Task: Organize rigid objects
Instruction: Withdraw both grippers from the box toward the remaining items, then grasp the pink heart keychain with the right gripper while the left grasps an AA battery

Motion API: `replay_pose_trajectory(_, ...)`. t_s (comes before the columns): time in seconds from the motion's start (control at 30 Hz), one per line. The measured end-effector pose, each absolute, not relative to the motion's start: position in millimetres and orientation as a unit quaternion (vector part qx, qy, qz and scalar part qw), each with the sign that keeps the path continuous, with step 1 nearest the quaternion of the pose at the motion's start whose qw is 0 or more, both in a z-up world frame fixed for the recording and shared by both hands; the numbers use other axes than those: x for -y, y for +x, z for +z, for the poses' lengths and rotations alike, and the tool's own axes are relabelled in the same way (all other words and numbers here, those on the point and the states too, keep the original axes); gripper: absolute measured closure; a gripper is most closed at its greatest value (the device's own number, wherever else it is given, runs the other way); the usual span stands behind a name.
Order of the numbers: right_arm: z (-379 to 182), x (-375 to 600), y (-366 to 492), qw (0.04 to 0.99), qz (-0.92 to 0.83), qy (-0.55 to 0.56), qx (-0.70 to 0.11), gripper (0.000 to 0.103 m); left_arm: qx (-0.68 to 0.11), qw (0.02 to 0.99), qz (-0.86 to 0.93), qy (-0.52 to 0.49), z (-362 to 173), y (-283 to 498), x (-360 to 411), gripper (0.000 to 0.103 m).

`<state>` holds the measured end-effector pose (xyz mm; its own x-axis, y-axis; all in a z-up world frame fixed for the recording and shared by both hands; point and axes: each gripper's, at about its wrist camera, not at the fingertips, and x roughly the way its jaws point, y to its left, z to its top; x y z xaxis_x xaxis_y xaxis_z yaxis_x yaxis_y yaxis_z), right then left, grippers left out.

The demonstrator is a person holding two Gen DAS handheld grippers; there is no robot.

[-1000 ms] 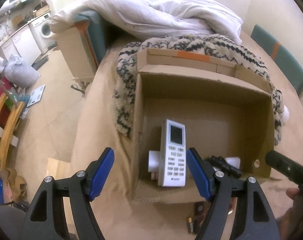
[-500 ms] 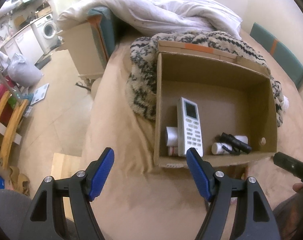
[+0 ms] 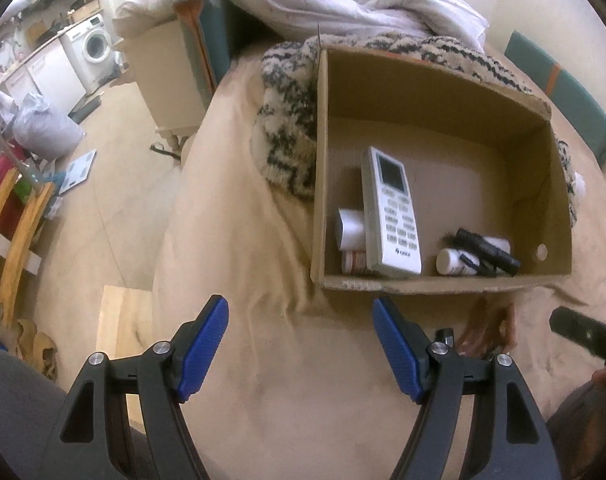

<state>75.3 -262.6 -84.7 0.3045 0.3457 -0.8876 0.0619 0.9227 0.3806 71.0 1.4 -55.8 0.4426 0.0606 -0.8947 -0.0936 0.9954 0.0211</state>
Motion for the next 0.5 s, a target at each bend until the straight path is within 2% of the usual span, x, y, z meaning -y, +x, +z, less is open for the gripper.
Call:
replay_pose_trajectory(0.37, -117, 288, 85, 0.747, 0.049, 0.244, -0.616, 0.0, -0.543, 0.836, 0.065, -0.049, -63, 74, -16, 0.031)
replay_pose_trajectory(0.5, -127, 288, 89, 0.737, 0.037, 0.237, -0.632, 0.0, -0.549, 0.83, 0.07, -0.07, -63, 75, -25, 0.031)
